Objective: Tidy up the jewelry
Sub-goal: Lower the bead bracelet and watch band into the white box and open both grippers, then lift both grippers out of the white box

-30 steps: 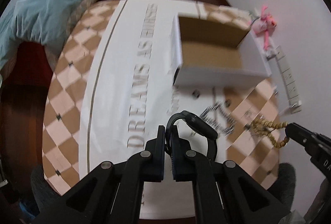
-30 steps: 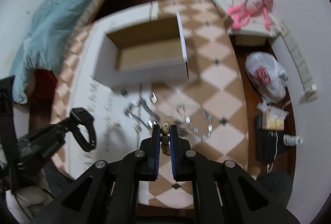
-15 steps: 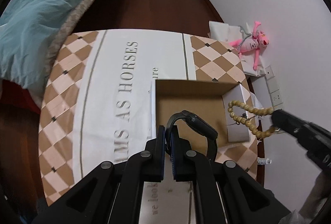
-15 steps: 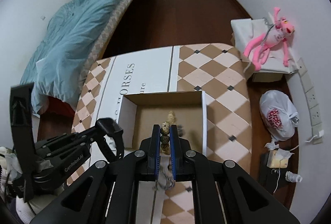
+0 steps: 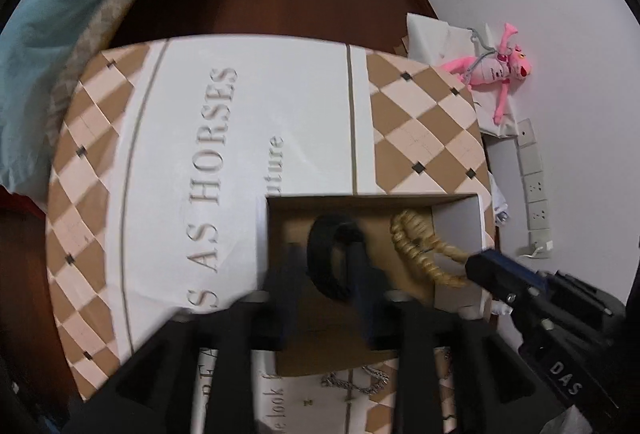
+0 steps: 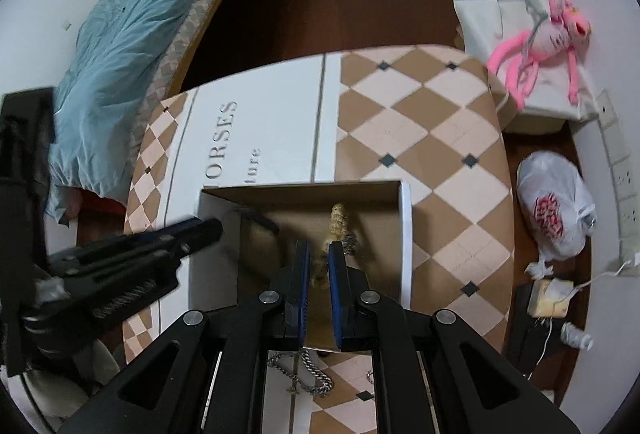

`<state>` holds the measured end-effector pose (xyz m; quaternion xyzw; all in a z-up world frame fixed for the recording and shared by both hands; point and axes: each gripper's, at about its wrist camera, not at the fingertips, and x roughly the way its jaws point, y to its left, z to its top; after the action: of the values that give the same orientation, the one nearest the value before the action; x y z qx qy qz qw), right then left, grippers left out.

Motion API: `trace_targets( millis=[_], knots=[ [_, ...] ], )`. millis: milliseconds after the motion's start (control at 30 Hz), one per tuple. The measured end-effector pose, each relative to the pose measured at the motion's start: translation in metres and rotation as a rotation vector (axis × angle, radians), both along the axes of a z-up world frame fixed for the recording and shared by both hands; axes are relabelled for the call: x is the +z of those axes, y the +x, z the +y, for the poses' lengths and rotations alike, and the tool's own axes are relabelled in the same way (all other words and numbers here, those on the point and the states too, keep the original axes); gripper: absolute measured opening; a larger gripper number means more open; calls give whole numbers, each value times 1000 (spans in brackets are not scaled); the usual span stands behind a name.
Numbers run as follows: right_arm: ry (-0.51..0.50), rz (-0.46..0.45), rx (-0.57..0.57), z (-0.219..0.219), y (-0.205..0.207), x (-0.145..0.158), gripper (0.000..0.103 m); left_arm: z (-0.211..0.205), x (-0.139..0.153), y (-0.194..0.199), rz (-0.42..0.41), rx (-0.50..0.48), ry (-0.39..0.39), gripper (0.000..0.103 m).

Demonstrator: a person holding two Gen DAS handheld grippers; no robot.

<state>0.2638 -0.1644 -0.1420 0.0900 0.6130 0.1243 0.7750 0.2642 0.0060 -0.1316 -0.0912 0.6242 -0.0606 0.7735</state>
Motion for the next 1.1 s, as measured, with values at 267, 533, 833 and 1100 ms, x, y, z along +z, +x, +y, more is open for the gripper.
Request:
trace_targets(
  millis=[267, 533, 833, 1100],
  knots=[
    [-68, -35, -33, -15, -18, 9, 66, 12, 24, -11, -103, 37, 112, 99],
    [-287, -61, -28, -9, -40, -11, 93, 16, 14, -44, -199, 57, 255, 101],
    [-332, -98, -44, -7, -57, -9, 93, 12, 3, -68, -184, 57, 257, 101],
    [-348, -182, -61, 0, -81, 18, 93, 15, 32, -93, -258, 87, 285, 101]
  ],
)
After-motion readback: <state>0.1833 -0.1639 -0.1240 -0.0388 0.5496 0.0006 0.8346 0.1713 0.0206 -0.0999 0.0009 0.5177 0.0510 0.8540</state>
